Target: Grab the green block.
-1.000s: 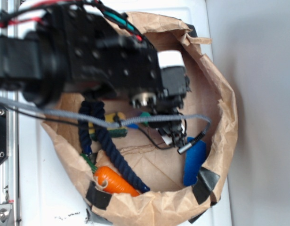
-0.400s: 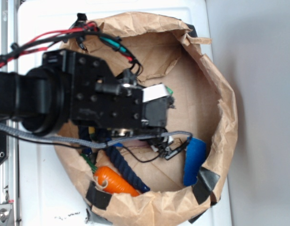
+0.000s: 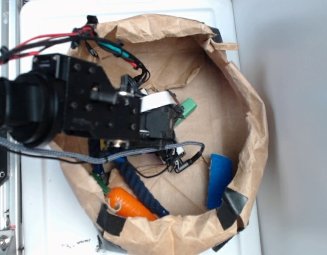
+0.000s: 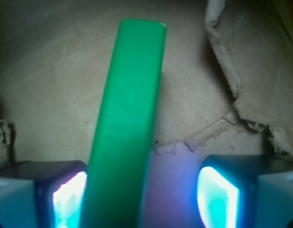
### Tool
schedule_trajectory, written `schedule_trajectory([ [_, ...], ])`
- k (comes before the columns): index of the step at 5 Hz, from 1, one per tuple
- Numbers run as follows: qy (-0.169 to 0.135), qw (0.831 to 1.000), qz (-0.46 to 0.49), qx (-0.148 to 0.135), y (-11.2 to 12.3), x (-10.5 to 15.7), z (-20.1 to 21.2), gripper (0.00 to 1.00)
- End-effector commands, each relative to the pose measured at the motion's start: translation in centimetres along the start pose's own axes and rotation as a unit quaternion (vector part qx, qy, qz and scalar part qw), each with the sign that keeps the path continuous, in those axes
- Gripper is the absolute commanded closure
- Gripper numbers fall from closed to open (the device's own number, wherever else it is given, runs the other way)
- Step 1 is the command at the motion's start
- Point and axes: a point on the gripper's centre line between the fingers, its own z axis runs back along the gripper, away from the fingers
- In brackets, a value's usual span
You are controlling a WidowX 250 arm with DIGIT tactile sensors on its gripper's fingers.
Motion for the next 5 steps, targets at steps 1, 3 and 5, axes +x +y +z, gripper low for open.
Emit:
schedule_trajectory([
  [1, -0.031, 0.999, -0.017, -0.001, -1.0, 0.5, 0.3, 1.0],
  [3, -0.031, 0.997, -0.076, -0.002, -1.4, 1.3, 5.3, 1.0],
  [5, -0.023, 0.981, -0.157, 0.112, -2.2, 3.2, 10.3, 1.0],
])
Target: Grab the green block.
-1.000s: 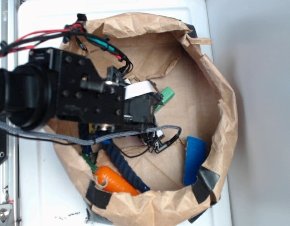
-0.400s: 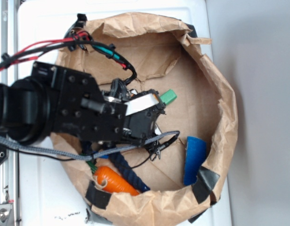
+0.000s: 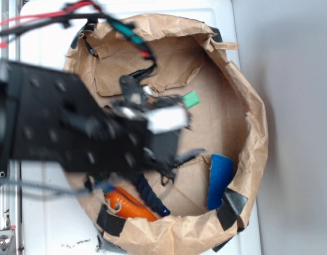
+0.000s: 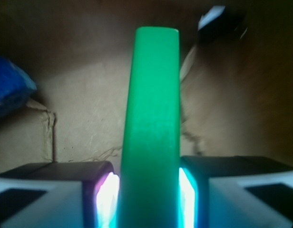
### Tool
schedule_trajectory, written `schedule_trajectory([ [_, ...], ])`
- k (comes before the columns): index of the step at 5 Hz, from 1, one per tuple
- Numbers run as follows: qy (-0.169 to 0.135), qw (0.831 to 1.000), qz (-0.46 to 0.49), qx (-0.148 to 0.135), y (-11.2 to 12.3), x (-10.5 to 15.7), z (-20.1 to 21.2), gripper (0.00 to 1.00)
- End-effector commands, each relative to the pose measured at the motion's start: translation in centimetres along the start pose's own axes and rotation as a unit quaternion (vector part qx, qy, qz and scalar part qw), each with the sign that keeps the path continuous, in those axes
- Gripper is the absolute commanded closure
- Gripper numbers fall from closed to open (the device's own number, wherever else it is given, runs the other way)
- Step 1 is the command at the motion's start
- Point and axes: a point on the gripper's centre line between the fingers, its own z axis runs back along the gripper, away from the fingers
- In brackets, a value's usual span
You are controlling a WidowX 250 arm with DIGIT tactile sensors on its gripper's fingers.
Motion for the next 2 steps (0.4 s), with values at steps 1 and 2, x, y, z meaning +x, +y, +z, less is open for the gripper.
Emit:
schedule_trajectory([
  [1, -0.041, 0.998, -0.045, -0.01, 1.1, 1.6, 4.6, 1.0],
  [2, -0.076, 0.996, -0.041, -0.02, 1.6, 0.8, 5.9, 1.0],
])
